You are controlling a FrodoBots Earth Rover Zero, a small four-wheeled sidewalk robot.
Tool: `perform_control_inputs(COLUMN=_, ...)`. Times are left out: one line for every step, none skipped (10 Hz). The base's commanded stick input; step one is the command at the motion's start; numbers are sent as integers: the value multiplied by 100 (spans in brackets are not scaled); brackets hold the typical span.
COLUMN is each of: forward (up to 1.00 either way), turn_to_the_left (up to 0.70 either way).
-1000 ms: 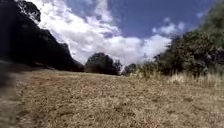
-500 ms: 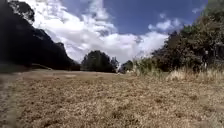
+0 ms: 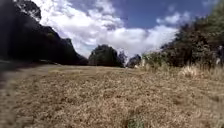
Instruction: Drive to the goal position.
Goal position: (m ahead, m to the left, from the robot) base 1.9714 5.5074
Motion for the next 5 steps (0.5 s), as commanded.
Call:
perform_control_inputs(forward=70, turn_to_the_left=0)
perform_control_inputs(forward=70, turn_to_the_left=0)
perform_control_inputs(forward=70, turn_to_the_left=0)
perform_control_inputs(forward=70, turn_to_the_left=0)
perform_control_inputs(forward=70, turn_to_the_left=0)
